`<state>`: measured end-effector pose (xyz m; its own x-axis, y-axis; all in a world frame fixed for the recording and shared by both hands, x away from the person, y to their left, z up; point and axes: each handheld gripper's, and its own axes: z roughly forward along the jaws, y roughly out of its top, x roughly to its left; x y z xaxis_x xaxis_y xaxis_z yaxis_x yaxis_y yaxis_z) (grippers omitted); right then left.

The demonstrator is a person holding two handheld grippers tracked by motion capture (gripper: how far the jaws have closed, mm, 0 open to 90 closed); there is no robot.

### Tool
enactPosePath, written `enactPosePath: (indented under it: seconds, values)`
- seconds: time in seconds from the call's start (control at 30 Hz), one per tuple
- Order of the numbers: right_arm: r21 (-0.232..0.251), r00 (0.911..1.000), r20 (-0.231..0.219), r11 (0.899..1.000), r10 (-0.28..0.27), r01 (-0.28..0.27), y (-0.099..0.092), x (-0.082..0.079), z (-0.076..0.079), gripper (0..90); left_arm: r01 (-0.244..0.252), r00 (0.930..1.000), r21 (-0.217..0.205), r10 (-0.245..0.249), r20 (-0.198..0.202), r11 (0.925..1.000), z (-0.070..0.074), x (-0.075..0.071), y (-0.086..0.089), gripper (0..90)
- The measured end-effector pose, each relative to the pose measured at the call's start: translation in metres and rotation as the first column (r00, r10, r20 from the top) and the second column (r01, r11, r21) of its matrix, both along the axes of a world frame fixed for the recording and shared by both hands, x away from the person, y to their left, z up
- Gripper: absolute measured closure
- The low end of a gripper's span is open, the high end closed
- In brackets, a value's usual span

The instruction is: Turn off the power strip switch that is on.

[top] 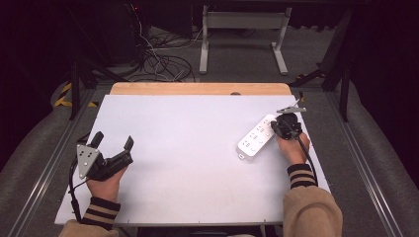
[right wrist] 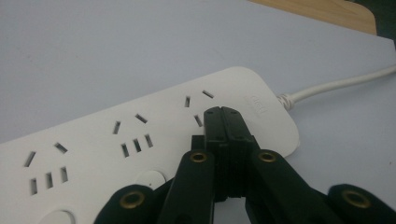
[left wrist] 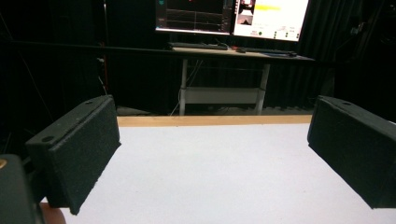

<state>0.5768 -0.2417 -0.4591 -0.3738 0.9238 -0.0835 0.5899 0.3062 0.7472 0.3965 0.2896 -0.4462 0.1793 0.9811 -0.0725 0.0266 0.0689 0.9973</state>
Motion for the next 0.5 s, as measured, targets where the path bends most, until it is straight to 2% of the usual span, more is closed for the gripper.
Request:
enactPosePath:
  seconds: [0.23, 0.33, 0.37, 0.43, 0.47, 0.5]
  values:
    - [0.06, 0.9999, -0.011, 0.998, -0.006, 0.006, -0.005, 0.001, -0.001, 90.0, -0.003, 1.0, 0.002, 0.003, -0.001, 1.0, 0.0, -0.001, 0.001, 3.1]
    - [0.144, 0.9996, -0.028, 0.989, -0.01, 0.014, -0.013, 0.002, -0.003, 90.0, -0.002, 1.0, 0.001, 0.002, -0.001, 1.0, 0.0, -0.001, 0.001, 3.1]
    - [0.149, 0.9996, -0.021, 0.989, -0.017, 0.02, -0.015, 0.002, -0.004, 90.0, -0.003, 1.0, 0.001, 0.003, -0.001, 1.0, 0.0, -0.001, 0.001, 3.1]
    - [0.111, 0.9994, -0.011, 0.993, -0.034, 0.035, -0.017, 0.001, -0.003, 90.0, -0.002, 1.0, 0.001, 0.002, -0.001, 1.0, 0.0, -0.001, 0.001, 3.1]
    - [0.128, 0.9995, -0.017, 0.991, -0.028, 0.03, -0.019, 0.001, -0.003, 90.0, -0.001, 1.0, 0.0, 0.001, -0.002, 1.0, 0.0, 0.0, 0.001, 3.1]
    - [0.117, 0.9997, -0.013, 0.993, -0.02, 0.021, -0.019, 0.0, -0.003, 90.0, -0.001, 1.0, -0.001, 0.001, 0.0, 1.0, 0.0, 0.0, 0.001, 3.1]
